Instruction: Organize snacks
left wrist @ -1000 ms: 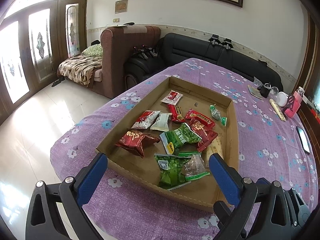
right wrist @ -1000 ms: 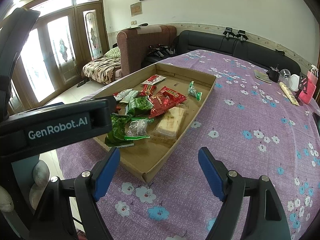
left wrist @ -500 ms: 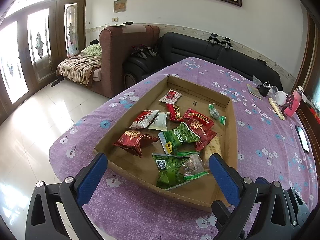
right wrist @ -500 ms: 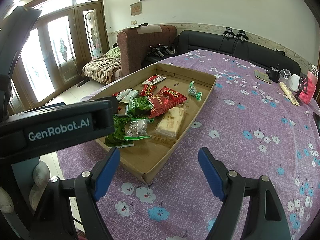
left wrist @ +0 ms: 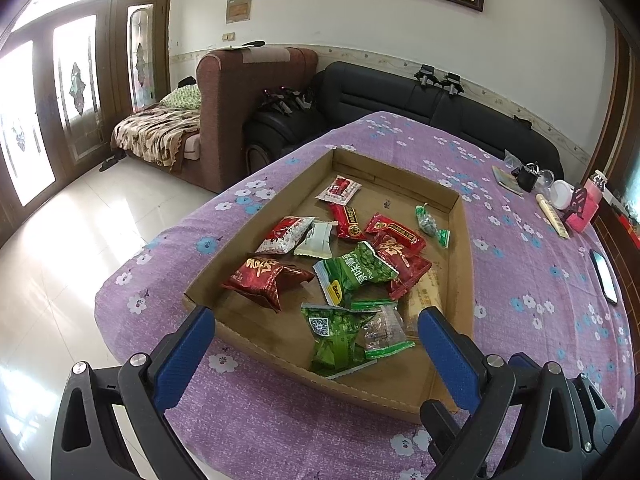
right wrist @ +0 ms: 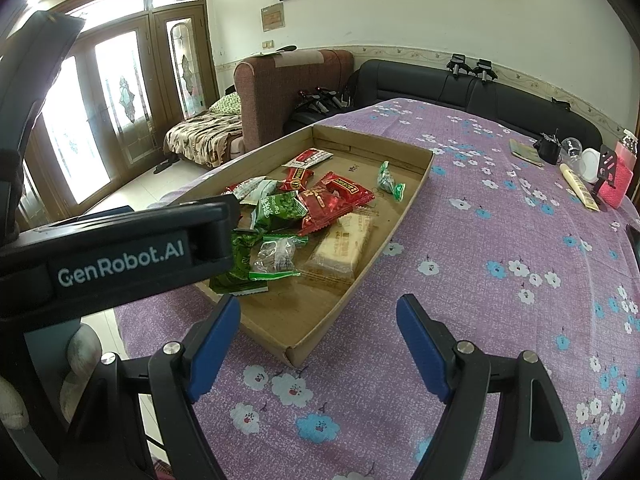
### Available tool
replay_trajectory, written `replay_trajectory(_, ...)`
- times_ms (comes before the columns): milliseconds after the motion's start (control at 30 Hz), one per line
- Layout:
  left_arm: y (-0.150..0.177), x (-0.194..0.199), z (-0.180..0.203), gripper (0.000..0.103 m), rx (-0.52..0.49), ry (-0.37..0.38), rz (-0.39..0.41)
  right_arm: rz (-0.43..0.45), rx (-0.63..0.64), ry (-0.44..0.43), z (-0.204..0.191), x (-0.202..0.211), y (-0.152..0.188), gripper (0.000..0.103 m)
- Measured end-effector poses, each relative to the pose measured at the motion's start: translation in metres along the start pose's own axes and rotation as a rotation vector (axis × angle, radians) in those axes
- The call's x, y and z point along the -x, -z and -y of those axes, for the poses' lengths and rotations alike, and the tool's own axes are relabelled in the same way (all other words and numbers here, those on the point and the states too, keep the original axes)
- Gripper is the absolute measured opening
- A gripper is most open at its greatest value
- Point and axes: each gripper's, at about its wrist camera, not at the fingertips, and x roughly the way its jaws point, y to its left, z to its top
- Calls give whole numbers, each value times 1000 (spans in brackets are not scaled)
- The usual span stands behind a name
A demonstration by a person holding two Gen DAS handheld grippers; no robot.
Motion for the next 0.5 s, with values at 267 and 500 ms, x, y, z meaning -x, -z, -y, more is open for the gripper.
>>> replay_trajectory(267, 1, 0, 0, 103, -1, 3, -4, -1, 0, 0, 0, 0, 0, 80)
replay_trajectory(500, 1, 0, 0, 103, -1, 5, -8, -1, 0, -1, 0, 0, 0, 80)
